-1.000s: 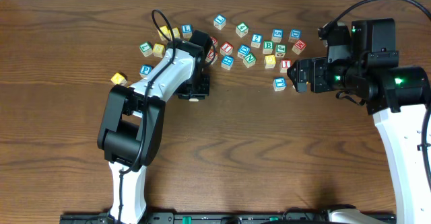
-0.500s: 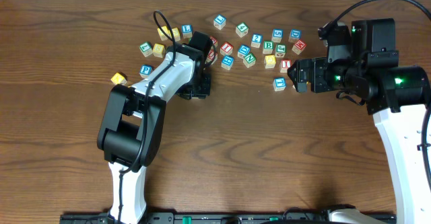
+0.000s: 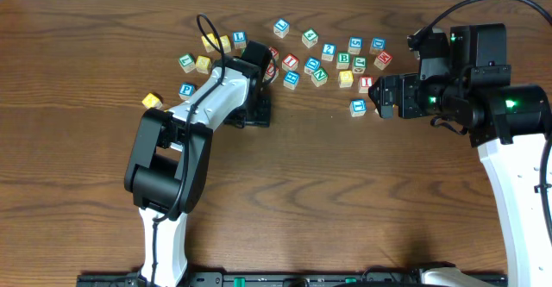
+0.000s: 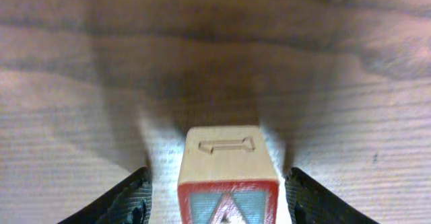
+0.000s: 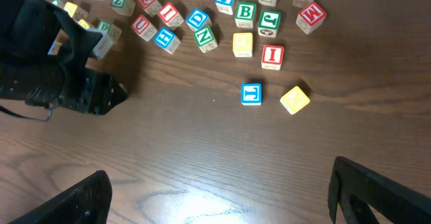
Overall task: Spell out AI2
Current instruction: 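Carry the red A block forward and set it down on the table, then reach the right gripper to the red I block and grasp it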
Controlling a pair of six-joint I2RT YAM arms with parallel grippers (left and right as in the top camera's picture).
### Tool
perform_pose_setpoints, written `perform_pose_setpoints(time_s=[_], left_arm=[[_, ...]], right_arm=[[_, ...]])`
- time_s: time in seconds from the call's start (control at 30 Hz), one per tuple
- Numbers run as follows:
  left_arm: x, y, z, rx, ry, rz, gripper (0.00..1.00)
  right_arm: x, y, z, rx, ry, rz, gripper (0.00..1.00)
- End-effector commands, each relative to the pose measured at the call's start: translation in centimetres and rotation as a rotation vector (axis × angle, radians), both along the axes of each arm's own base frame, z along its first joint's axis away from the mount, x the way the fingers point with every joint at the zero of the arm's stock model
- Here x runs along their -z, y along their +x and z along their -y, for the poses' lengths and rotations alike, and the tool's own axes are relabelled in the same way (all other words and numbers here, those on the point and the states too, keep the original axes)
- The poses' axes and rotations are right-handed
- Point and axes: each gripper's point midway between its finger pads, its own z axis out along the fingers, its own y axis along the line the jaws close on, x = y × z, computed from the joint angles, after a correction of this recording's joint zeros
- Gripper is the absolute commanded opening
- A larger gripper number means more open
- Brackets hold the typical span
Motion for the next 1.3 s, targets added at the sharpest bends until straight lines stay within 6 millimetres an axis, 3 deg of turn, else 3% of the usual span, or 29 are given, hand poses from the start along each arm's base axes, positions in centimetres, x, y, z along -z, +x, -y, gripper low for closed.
perform_pose_setpoints(time_s=[0.0, 0.2, 0.47, 0.57, 0.6, 0.73, 0.83, 0.97, 1.1, 1.27], left_arm=[[-2.3, 1.1, -0.3, 0.011, 0.013, 0.049, 0.64], [-7.5, 2.9, 0.1, 0.046, -0.007, 0.166, 0.72], [-18.1, 2.9, -0.1, 0.033, -0.098, 0.412, 0.77], [-21.7, 2.6, -1.2, 0.009, -0.123, 0.496, 0.78], [-23.9, 2.3, -2.5, -0.017, -0.134, 0.547, 0.78], [-27.1, 1.8, -5.6, -0.085, -0.138, 0.624, 0.78], [-28.3, 1.8, -8.3, -0.148, -0.125, 0.656, 0.78], [-28.1, 2.2, -10.7, -0.206, -0.104, 0.655, 0.78], [-27.7, 2.4, -11.2, -0.218, -0.097, 0.646, 0.78], [-27.3, 2.4, -11.2, -0.218, -0.094, 0.633, 0.78]], right_arm=[[-0.7, 0.3, 0.1, -0.007, -0.005, 0.024, 0.99], [-1.1, 0.8, 0.0, -0.007, -0.001, 0.052, 0.99], [-0.6, 1.2, 0.0, -0.005, -0.002, 0.042, 0.99], [0.7, 1.7, 0.2, 0.032, -0.006, -0.005, 0.97], [1.5, 2.3, 0.2, 0.046, -0.003, -0.032, 0.97], [2.3, 4.5, 0.2, 0.090, 0.006, -0.077, 0.94], [2.2, 7.0, 0.9, 0.143, -0.041, -0.101, 0.93], [2.5, 10.2, 1.6, 0.206, -0.090, -0.134, 0.88], [4.5, 11.9, 1.6, 0.221, -0.104, -0.173, 0.82], [8.3, 12.7, 1.7, 0.213, -0.126, -0.254, 0.73]])
